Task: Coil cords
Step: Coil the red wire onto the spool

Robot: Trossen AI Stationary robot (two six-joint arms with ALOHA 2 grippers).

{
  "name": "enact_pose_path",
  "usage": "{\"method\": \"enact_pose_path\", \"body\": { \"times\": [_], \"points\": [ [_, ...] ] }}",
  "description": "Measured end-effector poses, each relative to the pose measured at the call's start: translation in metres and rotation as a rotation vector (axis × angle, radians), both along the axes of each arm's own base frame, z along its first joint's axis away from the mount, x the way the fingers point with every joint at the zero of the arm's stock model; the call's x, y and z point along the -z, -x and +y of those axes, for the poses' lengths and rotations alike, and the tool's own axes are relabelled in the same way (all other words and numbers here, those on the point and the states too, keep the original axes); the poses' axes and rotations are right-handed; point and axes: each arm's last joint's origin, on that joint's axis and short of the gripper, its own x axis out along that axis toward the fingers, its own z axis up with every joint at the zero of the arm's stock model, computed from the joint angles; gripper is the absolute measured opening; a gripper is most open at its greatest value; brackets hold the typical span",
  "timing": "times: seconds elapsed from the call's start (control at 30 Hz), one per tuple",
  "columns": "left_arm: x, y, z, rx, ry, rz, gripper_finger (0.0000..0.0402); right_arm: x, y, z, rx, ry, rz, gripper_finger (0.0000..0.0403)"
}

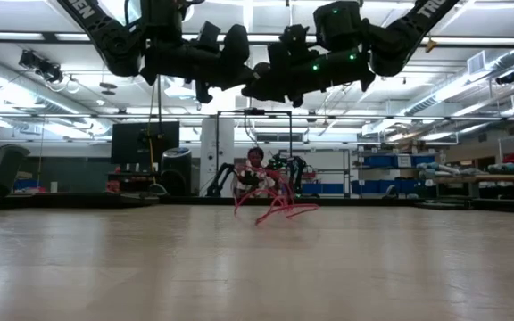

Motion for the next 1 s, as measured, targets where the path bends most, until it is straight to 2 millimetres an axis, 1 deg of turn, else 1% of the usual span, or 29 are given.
{"method": "enact_pose_path", "body": {
  "times": [0.1, 0.17, 0.33, 0.4, 0.47, 0.6, 0.7, 0.83, 0.9, 1.0],
  "points": [
    [0.0, 0.0, 0.0, 0.019, -0.003, 0.003, 0.0, 0.004, 0.003, -0.004, 0.044, -0.002, 0.056, 0.0002],
    [0.0, 0.0, 0.0, 0.028, -0.006, 0.005, 0.0, 0.004, 0.005, -0.005, 0.054, 0.023, 0.085, 0.0004],
    [0.0, 0.002, 0.0, 0.026, -0.04, 0.052, 0.0, 0.003, 0.011, -0.007, 0.065, 0.021, 0.157, 0.0013],
    [-0.004, 0.004, 0.001, 0.015, -0.064, 0.055, 0.0, 0.002, 0.014, -0.009, 0.07, 0.017, 0.178, 0.0022],
    [-0.009, 0.006, 0.002, 0.001, -0.095, 0.068, 0.0, 0.006, 0.018, -0.011, 0.076, 0.005, 0.222, 0.0033],
    [-0.005, 0.007, 0.002, -0.004, -0.114, 0.141, 0.0, 0.002, 0.023, -0.015, 0.088, 0.005, 0.235, 0.006],
    [-0.009, 0.009, 0.002, -0.01, -0.125, 0.131, 0.0, 0.006, 0.027, -0.02, 0.075, -0.017, 0.274, 0.0076],
    [-0.008, 0.01, 0.003, -0.017, -0.121, 0.139, 0.0, 0.008, 0.031, -0.026, -0.035, -0.087, 0.255, 0.0085],
    [-0.008, 0.01, 0.003, -0.017, -0.122, 0.138, 0.0, 0.013, 0.034, -0.027, -0.072, -0.105, 0.23, 0.0086],
    [-0.008, 0.01, 0.003, -0.016, -0.118, 0.14, 0.0, 0.023, 0.04, -0.025, -0.074, -0.092, 0.175, 0.0085]
  ]
}}
